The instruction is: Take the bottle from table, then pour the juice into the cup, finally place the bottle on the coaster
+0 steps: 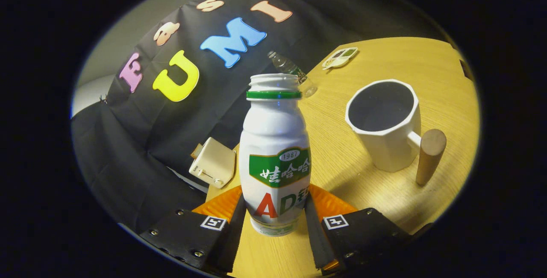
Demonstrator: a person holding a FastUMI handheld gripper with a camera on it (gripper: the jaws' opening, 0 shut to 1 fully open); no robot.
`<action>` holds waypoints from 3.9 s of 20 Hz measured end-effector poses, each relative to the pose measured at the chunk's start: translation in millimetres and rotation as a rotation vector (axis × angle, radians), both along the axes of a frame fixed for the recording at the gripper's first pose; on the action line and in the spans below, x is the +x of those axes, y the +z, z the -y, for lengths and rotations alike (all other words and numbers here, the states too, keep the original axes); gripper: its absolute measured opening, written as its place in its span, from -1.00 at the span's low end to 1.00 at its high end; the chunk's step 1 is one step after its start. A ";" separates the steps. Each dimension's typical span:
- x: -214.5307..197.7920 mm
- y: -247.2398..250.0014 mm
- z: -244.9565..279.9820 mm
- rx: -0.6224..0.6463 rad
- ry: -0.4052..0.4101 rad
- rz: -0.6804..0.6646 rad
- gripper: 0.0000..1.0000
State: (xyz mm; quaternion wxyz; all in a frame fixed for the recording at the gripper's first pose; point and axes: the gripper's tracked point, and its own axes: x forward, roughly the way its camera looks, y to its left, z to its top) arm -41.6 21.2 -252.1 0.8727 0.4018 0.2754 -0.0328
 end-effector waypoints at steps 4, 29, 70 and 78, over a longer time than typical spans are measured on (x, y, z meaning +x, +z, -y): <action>-6.1 -2.9 7.2 0.075 -0.038 -0.028 0.35; -19.8 -7.1 -3.7 0.430 -0.174 -0.199 0.35; -3.1 27.0 -4.3 0.722 -0.288 -0.325 0.36; -2.3 30.7 -2.1 0.743 -0.296 -0.325 0.35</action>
